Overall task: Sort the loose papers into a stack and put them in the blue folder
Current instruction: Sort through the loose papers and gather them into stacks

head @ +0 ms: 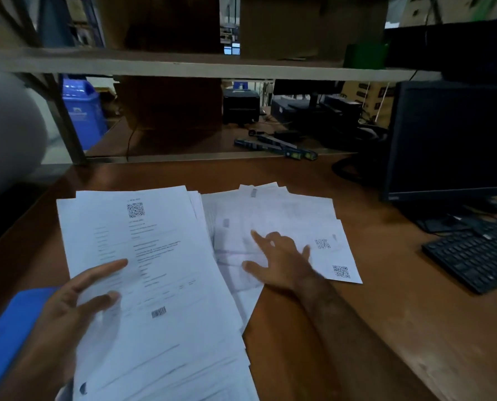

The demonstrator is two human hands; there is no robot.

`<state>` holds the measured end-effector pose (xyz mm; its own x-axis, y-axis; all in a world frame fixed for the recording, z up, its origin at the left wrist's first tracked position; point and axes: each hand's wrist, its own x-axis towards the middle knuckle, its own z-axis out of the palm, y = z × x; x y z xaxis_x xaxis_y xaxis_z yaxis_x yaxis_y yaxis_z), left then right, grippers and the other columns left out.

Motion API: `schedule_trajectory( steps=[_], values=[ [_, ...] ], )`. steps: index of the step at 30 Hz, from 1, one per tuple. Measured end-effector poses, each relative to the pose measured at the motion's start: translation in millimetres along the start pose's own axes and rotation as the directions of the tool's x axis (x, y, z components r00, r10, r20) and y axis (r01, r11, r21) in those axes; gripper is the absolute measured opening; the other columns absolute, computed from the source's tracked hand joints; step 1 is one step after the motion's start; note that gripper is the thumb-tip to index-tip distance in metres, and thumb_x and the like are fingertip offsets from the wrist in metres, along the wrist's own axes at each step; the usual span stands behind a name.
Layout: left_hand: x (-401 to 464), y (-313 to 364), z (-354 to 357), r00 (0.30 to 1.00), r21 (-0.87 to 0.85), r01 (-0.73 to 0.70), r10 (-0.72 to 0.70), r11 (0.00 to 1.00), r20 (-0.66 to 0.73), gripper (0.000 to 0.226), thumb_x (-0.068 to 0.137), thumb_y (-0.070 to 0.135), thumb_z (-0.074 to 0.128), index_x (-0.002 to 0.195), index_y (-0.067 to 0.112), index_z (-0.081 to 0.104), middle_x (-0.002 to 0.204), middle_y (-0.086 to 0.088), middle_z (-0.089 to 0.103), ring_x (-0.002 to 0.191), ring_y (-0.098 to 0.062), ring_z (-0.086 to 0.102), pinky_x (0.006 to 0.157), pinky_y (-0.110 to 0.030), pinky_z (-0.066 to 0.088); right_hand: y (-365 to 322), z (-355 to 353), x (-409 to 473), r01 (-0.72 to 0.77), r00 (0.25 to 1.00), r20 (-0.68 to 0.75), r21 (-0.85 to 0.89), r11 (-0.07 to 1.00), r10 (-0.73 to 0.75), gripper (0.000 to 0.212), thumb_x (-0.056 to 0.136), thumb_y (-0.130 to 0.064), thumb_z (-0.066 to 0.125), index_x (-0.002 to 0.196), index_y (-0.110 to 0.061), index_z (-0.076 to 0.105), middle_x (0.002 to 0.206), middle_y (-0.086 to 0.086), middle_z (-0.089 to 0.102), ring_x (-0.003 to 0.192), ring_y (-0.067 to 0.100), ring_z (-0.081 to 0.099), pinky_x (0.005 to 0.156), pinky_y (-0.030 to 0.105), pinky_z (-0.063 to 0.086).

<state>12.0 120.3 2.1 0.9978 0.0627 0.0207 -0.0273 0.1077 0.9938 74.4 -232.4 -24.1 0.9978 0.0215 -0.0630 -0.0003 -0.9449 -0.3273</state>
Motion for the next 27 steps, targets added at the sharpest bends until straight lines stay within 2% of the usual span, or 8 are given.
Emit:
schedule_trajectory(
  steps=[4, 8, 11, 14, 18, 21, 23, 27],
  values=[
    [-15.9, 5.6, -6.6, 0.999, -0.044, 0.021, -0.022, 0.999, -0.031, 0.050, 0.085, -0.020, 0.056, 0.117, 0.015, 0.073, 0.134, 0.001, 0.067, 0.112, -0.006, 0.064, 0.072, -0.010, 0.055, 3.0, 3.7, -72.1, 0.080, 0.997, -0.034, 0.148, 0.986, -0.076, 0.055, 0.087, -0.083, 0.037, 0.114, -0.042, 0.061, 0.129, -0.017, 0.048, 0.130, 0.009, 0.042, 0.117, 0.066, 0.011],
    [-36.0, 4.8, -14.3, 0.999, -0.033, 0.049, -0.049, 0.998, 0.017, 0.050, 0.086, -0.018, 0.057, 0.114, 0.019, 0.076, 0.132, 0.004, 0.068, 0.111, -0.012, 0.066, 0.064, -0.011, 0.055, 14.1, -3.8, -98.5, 0.066, 0.995, -0.089, 0.133, 0.989, -0.054, 0.048, 0.088, -0.073, 0.053, 0.072, -0.028, 0.054, 0.101, -0.013, 0.054, 0.104, 0.009, 0.051, 0.111, 0.054, 0.032],
    [-46.6, 1.6, -18.6, 0.999, -0.010, 0.041, -0.040, 0.999, 0.023, 0.050, 0.086, -0.018, 0.058, 0.111, 0.021, 0.077, 0.137, 0.003, 0.065, 0.116, -0.015, 0.064, 0.072, -0.018, 0.057, 13.7, -7.2, -107.2, -0.156, 0.966, -0.208, 0.008, 0.988, 0.154, 0.057, 0.081, -0.080, 0.055, 0.105, -0.029, 0.061, 0.118, 0.004, 0.058, 0.116, 0.026, 0.055, 0.098, 0.046, 0.050],
    [-55.7, 0.4, -20.7, 0.999, -0.013, 0.048, -0.047, 0.999, 0.022, 0.050, 0.085, -0.018, 0.059, 0.109, 0.021, 0.078, 0.138, 0.002, 0.065, 0.121, -0.022, 0.063, 0.080, -0.030, 0.053, 9.5, -3.1, -109.3, -0.349, 0.935, -0.086, -0.037, 0.936, 0.345, 0.104, 0.072, -0.088, 0.055, 0.151, -0.027, 0.026, 0.153, 0.011, 0.040, 0.136, 0.034, 0.044, 0.108, 0.047, 0.044],
    [-58.0, -0.3, -18.8, 0.998, -0.008, 0.048, -0.048, 0.999, 0.027, 0.049, 0.085, -0.020, 0.058, 0.114, 0.015, 0.076, 0.140, -0.003, 0.063, 0.124, -0.028, 0.060, 0.084, -0.034, 0.052, 21.7, -25.9, -104.4, -0.075, 0.979, 0.194, 0.092, 0.993, 0.056, 0.095, 0.083, -0.057, 0.076, 0.158, -0.025, 0.028, 0.162, 0.002, 0.035, 0.143, 0.027, 0.039, 0.116, 0.037, 0.035],
    [-61.1, -5.2, -25.8, 0.998, -0.010, 0.050, -0.049, 0.999, 0.032, 0.050, 0.085, -0.019, 0.058, 0.112, 0.017, 0.078, 0.140, -0.003, 0.063, 0.126, -0.031, 0.059, 0.091, -0.040, 0.053, 35.9, -44.4, -113.4, -0.058, 0.926, 0.376, 0.233, 0.971, -0.034, 0.090, 0.080, -0.037, 0.085, 0.156, -0.034, 0.035, 0.168, -0.005, 0.017, 0.148, 0.024, 0.034, 0.118, 0.035, 0.033],
    [-61.6, -8.9, -29.6, 0.998, -0.007, 0.056, -0.056, 0.998, 0.020, 0.051, 0.084, -0.019, 0.059, 0.110, 0.020, 0.080, 0.139, -0.003, 0.065, 0.126, -0.033, 0.060, 0.100, -0.048, 0.052, 37.3, -42.2, -116.2, -0.092, 0.946, 0.324, 0.199, 0.976, 0.023, 0.089, 0.076, -0.049, 0.085, 0.151, -0.043, 0.037, 0.169, -0.002, 0.016, 0.146, 0.027, 0.036, 0.117, 0.039, 0.037],
    [-63.8, -12.1, -27.7, 0.997, -0.003, 0.077, -0.077, 0.997, 0.002, 0.052, 0.084, -0.019, 0.060, 0.109, 0.021, 0.080, 0.136, -0.001, 0.066, 0.125, -0.034, 0.060, 0.105, -0.056, 0.050, 15.9, -24.5, -118.9, -0.113, 0.992, 0.068, 0.059, 0.992, 0.109, 0.087, 0.078, -0.067, 0.072, 0.151, -0.037, 0.037, 0.150, 0.007, 0.048, 0.131, 0.031, 0.051, 0.104, 0.037, 0.045]
  ],
)
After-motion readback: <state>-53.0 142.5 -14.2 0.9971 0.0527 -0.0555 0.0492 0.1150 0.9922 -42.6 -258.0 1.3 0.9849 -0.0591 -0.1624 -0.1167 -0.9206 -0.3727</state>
